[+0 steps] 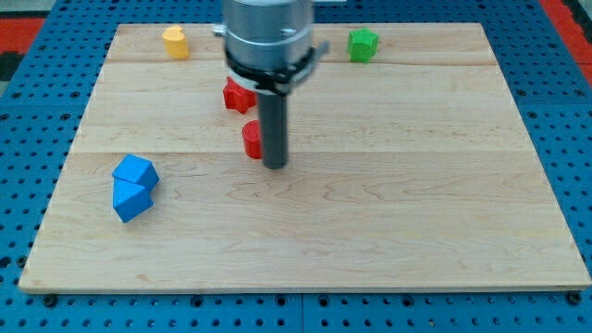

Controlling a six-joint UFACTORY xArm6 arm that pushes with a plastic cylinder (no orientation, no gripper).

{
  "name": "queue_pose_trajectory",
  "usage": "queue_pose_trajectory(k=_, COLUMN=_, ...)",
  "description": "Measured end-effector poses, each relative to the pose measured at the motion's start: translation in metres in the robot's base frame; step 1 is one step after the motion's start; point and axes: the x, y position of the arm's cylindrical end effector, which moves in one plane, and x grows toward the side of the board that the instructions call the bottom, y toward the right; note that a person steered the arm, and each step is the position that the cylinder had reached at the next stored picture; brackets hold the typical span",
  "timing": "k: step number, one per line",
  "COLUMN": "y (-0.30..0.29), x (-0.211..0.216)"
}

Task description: Push the red star to the bottom of the green circle

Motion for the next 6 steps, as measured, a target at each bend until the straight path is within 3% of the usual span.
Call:
queue_pose_trajectory(k=1, y=-0.068, x=0.043)
queue_pose_trajectory(k=4, y=-0.107, x=-0.107)
queue_pose_trajectory(k=6, y=-0.065, x=-0.115)
